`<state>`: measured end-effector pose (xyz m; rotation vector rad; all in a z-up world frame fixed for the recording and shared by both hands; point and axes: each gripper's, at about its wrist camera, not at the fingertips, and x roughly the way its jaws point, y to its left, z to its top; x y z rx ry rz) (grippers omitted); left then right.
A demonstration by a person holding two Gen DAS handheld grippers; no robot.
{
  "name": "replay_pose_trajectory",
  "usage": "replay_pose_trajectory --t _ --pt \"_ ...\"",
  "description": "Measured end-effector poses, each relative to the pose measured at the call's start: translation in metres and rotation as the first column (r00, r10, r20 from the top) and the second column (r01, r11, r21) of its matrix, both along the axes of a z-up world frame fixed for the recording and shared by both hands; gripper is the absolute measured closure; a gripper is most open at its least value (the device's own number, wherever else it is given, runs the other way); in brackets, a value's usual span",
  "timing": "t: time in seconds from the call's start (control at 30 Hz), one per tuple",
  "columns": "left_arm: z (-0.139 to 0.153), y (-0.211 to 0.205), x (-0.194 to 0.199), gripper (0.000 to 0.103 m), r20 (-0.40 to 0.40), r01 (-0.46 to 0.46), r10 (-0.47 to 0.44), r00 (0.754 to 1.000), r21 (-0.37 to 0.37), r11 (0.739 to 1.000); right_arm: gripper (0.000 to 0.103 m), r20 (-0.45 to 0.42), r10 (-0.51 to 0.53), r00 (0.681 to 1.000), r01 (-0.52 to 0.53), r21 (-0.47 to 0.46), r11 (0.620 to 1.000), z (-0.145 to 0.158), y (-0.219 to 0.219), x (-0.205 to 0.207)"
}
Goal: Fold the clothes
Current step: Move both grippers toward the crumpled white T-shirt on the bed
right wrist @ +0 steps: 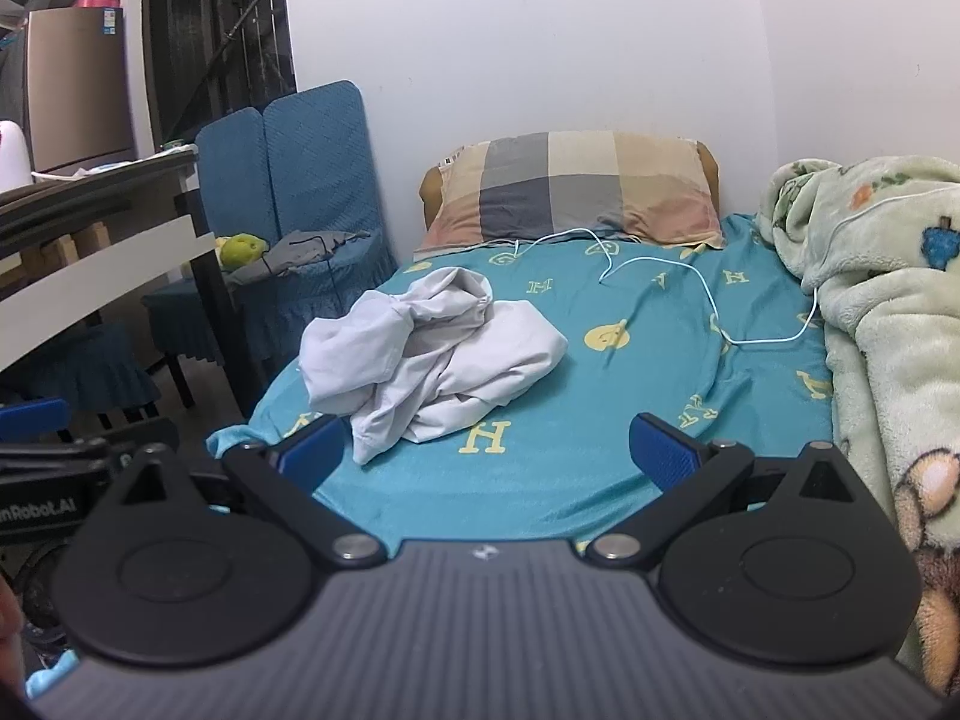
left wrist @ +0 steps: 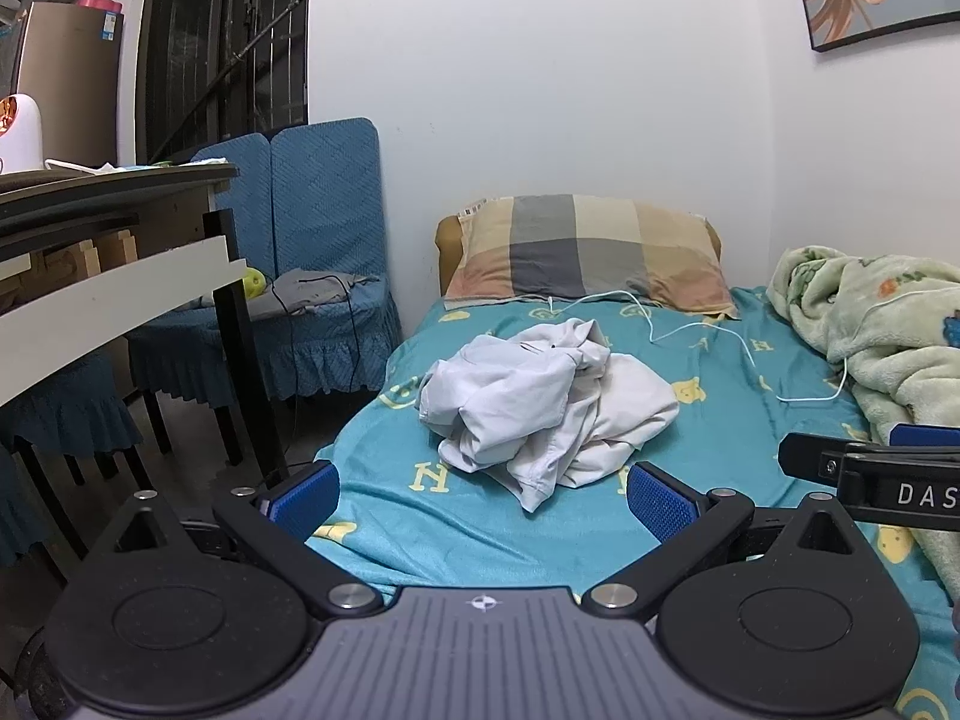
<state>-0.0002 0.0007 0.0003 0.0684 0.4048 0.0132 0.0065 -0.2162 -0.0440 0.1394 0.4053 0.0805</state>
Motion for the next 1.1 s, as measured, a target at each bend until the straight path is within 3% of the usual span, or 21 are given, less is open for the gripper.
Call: replay_pose_trajectory --t 0.17,0.3,0.67,0.9,1.1 --pt "0.001 0.011 0.004 0.0 -0.009 -0.005 0.004 1.0 -0.017 1.0 0.0 -0.001 0.0 1.0 0.0 0.015 1.0 0.001 0.001 -0.001" --pt "-0.005 -0.002 -0.003 0.0 0.001 0.002 -0.002 1.0 0.024 1.0 0.0 0.012 -0.001 1.0 0.0 0.022 1.0 -0.001 -0.001 0.001" --pt "-0.011 0.01 0.012 0.0 -0.05 -0.035 0.034 0.998 -0.012 0.999 0.0 0.037 -0.015 0.999 0.012 0.058 0.998 0.002 -0.007 0.004" --pt "0.008 0.003 -0.001 0.0 -0.012 -0.042 0.042 0.999 -0.001 0.999 0.0 0.061 0.01 0.998 -0.016 0.105 0.994 0.012 -0.012 -0.001" --pt "0.037 -0.014 -0.004 0.0 -0.038 -0.052 0.051 0.998 -0.026 0.998 0.0 0.078 0.014 0.997 -0.025 0.149 0.988 0.028 -0.024 -0.013"
